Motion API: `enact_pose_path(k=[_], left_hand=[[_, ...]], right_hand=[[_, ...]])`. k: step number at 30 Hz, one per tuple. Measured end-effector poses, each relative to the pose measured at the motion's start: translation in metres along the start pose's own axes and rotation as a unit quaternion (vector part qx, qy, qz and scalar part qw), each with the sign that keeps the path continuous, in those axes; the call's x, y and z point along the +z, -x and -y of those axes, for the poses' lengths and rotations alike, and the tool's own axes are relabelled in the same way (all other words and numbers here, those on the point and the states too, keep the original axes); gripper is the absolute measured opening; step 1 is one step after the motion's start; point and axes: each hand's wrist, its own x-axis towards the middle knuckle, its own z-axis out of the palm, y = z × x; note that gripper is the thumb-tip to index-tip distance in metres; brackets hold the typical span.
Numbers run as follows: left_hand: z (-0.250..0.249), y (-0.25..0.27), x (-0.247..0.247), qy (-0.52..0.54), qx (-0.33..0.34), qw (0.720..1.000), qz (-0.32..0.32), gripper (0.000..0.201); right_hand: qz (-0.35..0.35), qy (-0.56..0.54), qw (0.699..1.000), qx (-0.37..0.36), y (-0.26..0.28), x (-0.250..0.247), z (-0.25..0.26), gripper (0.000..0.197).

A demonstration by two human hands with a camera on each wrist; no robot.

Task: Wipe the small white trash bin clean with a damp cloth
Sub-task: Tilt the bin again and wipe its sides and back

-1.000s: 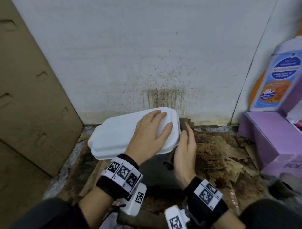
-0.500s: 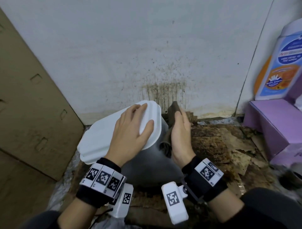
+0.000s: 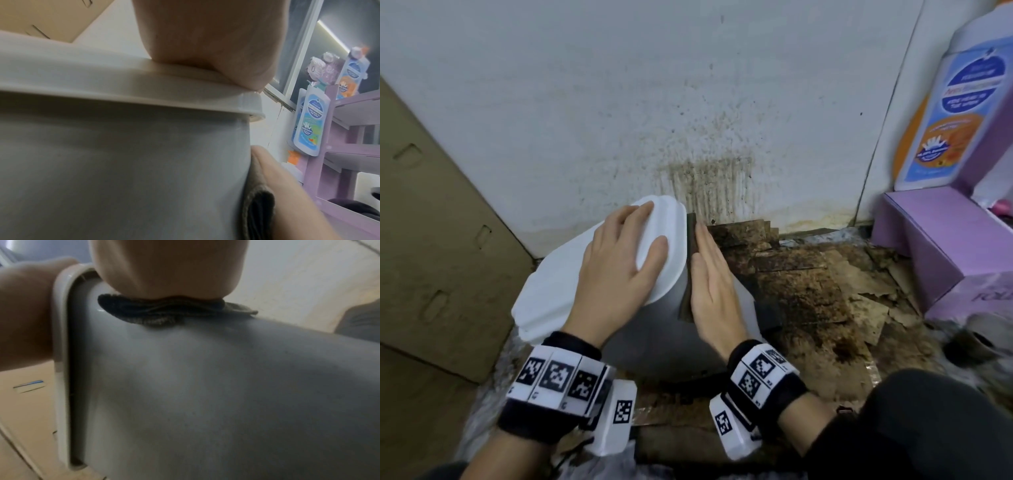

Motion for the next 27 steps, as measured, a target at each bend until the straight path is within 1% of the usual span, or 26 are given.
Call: enact_pose_path(k=[4,9,14,17,19,21,23,25,27], left_hand=[[0.002,0.002,-0.003,0.007,-0.005,1.0,0.002,0.058],[0.003,0.003,-0.006,0.014,-0.011,1.0,0.003,0.058],[0.001,0.004,-0.005,0.012,-0.006,1.0,0.003,0.058],[0.001,0.004,-0.005,0.013,-0.009,1.0,0.005,0.058],[0.003,0.004,-0.006,0.015,-0.013,1.0,0.005,0.057],[0.005,0.004,-0.007,0.019,-0.018,1.0,0.0,0.057],[0.009,0.004,-0.009,0.021,-0.024,0.999,-0.003,0.057],[0.012,0.005,-0.011,0.022,-0.024,0.999,-0.006,0.057],[0.013,0.006,-0.012,0.022,-0.024,0.999,-0.008,0.057]], right_hand=[[-0.006,-0.019,0.999,0.032,0.005,0.001,-0.02,0.064],[-0.034,-0.01,0.989,0.143,0.021,-0.011,-0.061,0.063],[-0.064,-0.024,0.978,0.199,0.024,-0.013,-0.077,0.069],[-0.072,-0.027,0.974,0.215,0.026,-0.015,-0.083,0.055],[-0.074,-0.025,0.973,0.217,0.026,-0.014,-0.085,0.05],[-0.075,-0.02,0.973,0.217,0.025,-0.01,-0.081,0.052],[-0.078,-0.022,0.973,0.214,0.022,-0.006,-0.069,0.062],[-0.087,-0.034,0.976,0.196,0.018,0.0,-0.051,0.071],[-0.086,-0.053,0.98,0.17,0.012,0.007,-0.029,0.071]])
